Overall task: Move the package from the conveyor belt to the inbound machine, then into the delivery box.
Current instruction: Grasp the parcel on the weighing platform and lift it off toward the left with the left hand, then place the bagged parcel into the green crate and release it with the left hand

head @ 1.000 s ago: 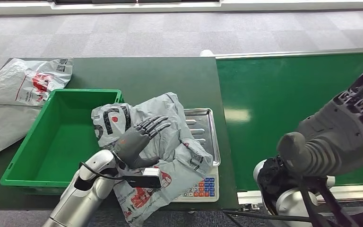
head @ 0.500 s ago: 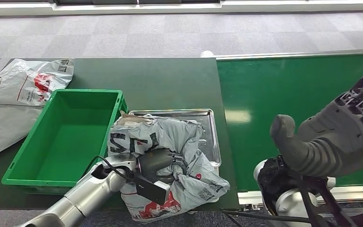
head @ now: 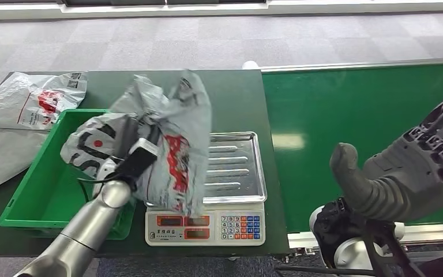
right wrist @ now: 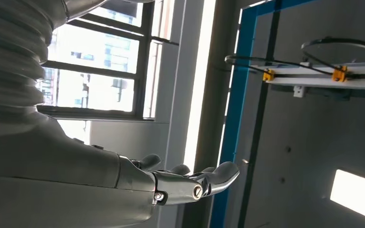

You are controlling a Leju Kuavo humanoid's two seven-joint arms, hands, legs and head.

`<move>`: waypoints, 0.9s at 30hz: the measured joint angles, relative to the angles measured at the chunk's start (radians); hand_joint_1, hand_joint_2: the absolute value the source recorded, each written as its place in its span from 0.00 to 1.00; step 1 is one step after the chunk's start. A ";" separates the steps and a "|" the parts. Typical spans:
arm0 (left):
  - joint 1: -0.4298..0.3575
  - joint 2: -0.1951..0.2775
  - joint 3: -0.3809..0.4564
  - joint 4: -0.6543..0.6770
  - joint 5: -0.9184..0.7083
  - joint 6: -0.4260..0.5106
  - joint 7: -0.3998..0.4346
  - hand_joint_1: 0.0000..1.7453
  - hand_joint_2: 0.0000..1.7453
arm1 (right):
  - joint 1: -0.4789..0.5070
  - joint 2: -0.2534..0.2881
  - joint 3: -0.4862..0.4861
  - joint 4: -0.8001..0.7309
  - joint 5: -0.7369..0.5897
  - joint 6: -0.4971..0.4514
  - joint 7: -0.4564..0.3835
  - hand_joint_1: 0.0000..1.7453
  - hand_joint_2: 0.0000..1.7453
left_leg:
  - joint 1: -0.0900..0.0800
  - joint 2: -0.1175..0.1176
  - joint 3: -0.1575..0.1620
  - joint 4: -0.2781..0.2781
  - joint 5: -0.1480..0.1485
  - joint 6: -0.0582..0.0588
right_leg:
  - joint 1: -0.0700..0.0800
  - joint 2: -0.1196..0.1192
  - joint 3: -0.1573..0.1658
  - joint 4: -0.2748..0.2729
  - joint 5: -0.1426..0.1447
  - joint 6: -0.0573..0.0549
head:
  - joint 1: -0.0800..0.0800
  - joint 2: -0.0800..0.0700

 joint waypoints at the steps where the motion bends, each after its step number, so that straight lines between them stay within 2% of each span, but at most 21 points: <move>1: 0.007 -0.001 0.083 -0.042 0.011 0.025 0.004 1.00 1.00 | 0.000 0.000 0.000 0.003 -0.004 -0.001 0.000 0.00 1.00 | 0.000 0.001 0.000 0.000 0.000 0.000 | 0.000 0.001 -0.001 0.000 0.000 0.000 | 0.000 0.000; 4: 0.031 -0.007 0.265 -0.133 0.012 0.060 -0.007 1.00 1.00 | -0.002 0.000 0.000 0.011 -0.007 0.002 0.000 0.00 1.00 | 0.000 0.000 0.000 0.000 0.000 -0.001 | 0.001 -0.001 -0.001 0.000 0.000 -0.001 | 0.000 0.000; 8: 0.068 -0.024 0.409 -0.215 -0.014 0.182 -0.034 1.00 1.00 | -0.008 0.004 0.000 0.020 -0.010 0.030 0.000 0.00 1.00 | 0.001 -0.003 -0.002 0.000 0.001 -0.001 | 0.002 -0.003 0.000 0.000 -0.001 -0.001 | 0.000 0.000; 10: 0.083 -0.033 0.466 -0.257 -0.080 0.226 -0.035 1.00 1.00 | -0.012 0.012 0.000 0.027 -0.007 0.046 0.000 0.00 1.00 | 0.001 -0.003 -0.002 0.000 0.001 -0.001 | 0.001 -0.002 -0.001 0.000 -0.001 -0.001 | 0.000 0.000; 12: 0.093 -0.054 0.532 -0.294 -0.276 0.244 -0.010 1.00 1.00 | -0.015 0.023 0.000 0.034 -0.003 0.059 0.000 0.00 1.00 | 0.001 -0.003 -0.002 0.000 0.000 -0.001 | 0.001 -0.002 -0.001 0.000 -0.001 -0.001 | 0.000 0.000; 13: 0.094 -0.065 0.563 -0.296 -0.438 0.233 0.037 1.00 1.00 | -0.015 0.027 -0.001 0.035 -0.002 0.064 0.000 0.00 1.00 | 0.001 -0.004 -0.001 0.000 0.000 0.000 | 0.000 -0.003 -0.001 0.000 -0.002 0.000 | 0.000 0.000; 14: 0.090 -0.070 0.581 -0.281 -0.646 0.214 0.119 1.00 1.00 | -0.015 0.029 -0.001 0.036 -0.001 0.069 0.000 0.00 1.00 | 0.001 -0.005 -0.001 0.000 0.000 0.000 | 0.000 -0.005 0.000 -0.001 -0.003 0.001 | 0.000 0.000; 16: 0.084 -0.061 0.575 -0.219 -1.055 0.171 0.313 1.00 1.00 | -0.015 0.032 -0.002 0.036 -0.002 0.079 0.000 0.00 1.00 | 0.001 -0.007 0.000 0.000 0.000 0.000 | -0.001 -0.007 0.002 -0.001 -0.004 0.002 | 0.000 0.000; 17: 0.082 -0.055 0.563 -0.195 -1.179 0.161 0.376 1.00 1.00 | -0.016 0.032 -0.002 0.036 -0.003 0.082 0.000 0.00 1.00 | 0.000 -0.008 0.000 0.000 0.000 0.000 | -0.001 -0.008 0.002 -0.001 -0.004 0.001 | 0.000 0.000; 18: 0.083 -0.051 0.555 -0.184 -1.236 0.157 0.404 1.00 1.00 | -0.016 0.032 -0.002 0.036 -0.004 0.083 0.000 0.00 1.00 | 0.000 -0.008 0.000 0.000 0.000 0.000 | -0.001 -0.008 0.002 -0.001 -0.004 0.001 | 0.000 0.000; 20: 0.083 -0.050 0.552 -0.179 -1.248 0.156 0.411 1.00 1.00 | -0.016 0.033 -0.002 0.036 -0.004 0.083 0.000 0.00 1.00 | 0.000 -0.007 0.000 0.000 0.000 0.000 | -0.001 -0.008 0.002 -0.001 -0.003 0.001 | 0.000 0.000; 24: 0.024 -0.029 0.307 0.247 -1.254 0.047 0.547 0.47 1.00 | -0.020 0.044 -0.015 0.036 -0.003 0.133 -0.001 0.00 1.00 | 0.000 -0.003 -0.001 0.000 0.001 0.001 | -0.002 -0.002 0.000 -0.001 0.001 0.001 | 0.000 0.000; 26: 0.009 -0.028 0.278 0.319 -1.251 0.058 0.549 0.47 1.00 | -0.020 0.047 -0.018 0.036 0.000 0.137 -0.001 0.00 1.00 | 0.000 -0.003 -0.001 0.000 0.001 0.001 | -0.002 -0.003 0.001 -0.001 0.001 0.001 | 0.000 0.000; 27: 0.000 -0.028 0.269 0.347 -1.250 0.065 0.549 0.35 1.00 | -0.020 0.048 -0.020 0.036 0.002 0.139 -0.001 0.00 1.00 | 0.000 -0.005 -0.001 0.000 0.001 0.001 | -0.002 -0.004 0.001 -0.001 0.000 0.002 | 0.000 0.000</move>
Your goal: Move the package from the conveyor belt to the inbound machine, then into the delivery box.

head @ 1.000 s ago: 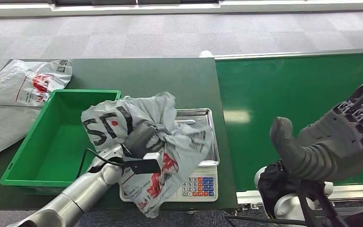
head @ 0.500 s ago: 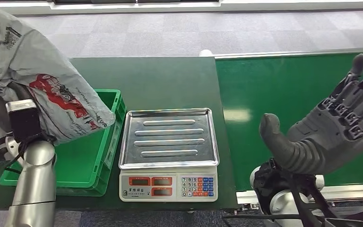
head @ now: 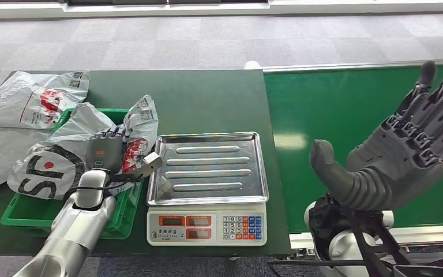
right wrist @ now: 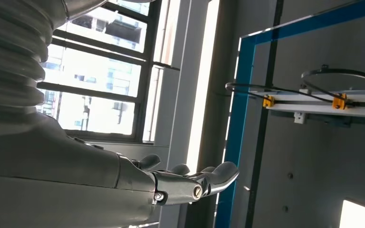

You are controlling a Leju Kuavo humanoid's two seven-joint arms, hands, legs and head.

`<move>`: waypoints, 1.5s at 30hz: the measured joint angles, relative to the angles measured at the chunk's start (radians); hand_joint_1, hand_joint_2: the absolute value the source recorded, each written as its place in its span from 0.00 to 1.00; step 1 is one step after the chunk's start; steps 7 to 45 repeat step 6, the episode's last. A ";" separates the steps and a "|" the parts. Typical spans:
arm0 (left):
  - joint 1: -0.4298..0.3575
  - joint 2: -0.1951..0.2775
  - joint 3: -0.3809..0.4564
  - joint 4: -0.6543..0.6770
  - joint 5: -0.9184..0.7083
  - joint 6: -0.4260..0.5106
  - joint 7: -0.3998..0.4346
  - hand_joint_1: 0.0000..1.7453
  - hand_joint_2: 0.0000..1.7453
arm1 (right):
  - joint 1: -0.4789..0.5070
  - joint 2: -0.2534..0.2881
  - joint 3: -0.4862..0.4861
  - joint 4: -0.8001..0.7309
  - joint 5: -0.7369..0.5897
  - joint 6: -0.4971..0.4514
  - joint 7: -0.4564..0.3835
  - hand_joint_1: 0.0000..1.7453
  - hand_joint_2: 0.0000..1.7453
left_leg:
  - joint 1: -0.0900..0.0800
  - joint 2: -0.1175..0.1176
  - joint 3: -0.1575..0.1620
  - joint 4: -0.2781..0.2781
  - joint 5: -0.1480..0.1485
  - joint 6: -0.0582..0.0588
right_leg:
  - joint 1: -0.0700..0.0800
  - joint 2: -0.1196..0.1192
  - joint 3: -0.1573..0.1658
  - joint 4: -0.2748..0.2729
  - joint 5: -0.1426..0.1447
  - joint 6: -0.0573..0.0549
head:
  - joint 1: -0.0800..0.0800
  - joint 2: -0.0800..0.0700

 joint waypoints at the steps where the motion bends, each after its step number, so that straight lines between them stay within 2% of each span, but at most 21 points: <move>1: -0.009 0.001 -0.007 0.025 0.000 0.005 0.000 0.24 1.00 | 0.000 0.001 -0.001 0.000 0.001 0.002 0.000 0.00 1.00 | 0.000 -0.001 0.000 0.000 0.000 0.000 | 0.000 -0.002 0.001 0.000 -0.001 0.000 | 0.000 0.000; 3: -0.023 0.002 -0.017 0.064 0.000 0.010 0.000 0.00 1.00 | 0.000 0.003 -0.003 0.000 0.001 0.003 0.000 0.00 1.00 | 0.000 -0.004 0.000 0.000 0.000 0.000 | 0.000 -0.005 0.002 0.000 -0.001 0.000 | 0.000 0.000; 6: -0.037 0.004 -0.029 0.100 -0.002 0.007 0.003 0.00 1.00 | 0.000 0.005 -0.003 0.000 0.002 0.003 0.000 0.00 1.00 | 0.000 -0.005 0.000 0.000 0.000 0.000 | 0.000 -0.006 0.003 0.000 -0.002 0.000 | 0.000 0.000; 45: -0.037 0.004 -0.029 0.100 -0.002 0.007 0.003 0.00 1.00 | 0.000 0.005 -0.003 0.000 0.002 0.003 0.000 0.00 1.00 | 0.000 -0.005 0.000 0.000 0.000 0.000 | 0.000 -0.006 0.003 0.000 -0.002 0.000 | 0.000 0.000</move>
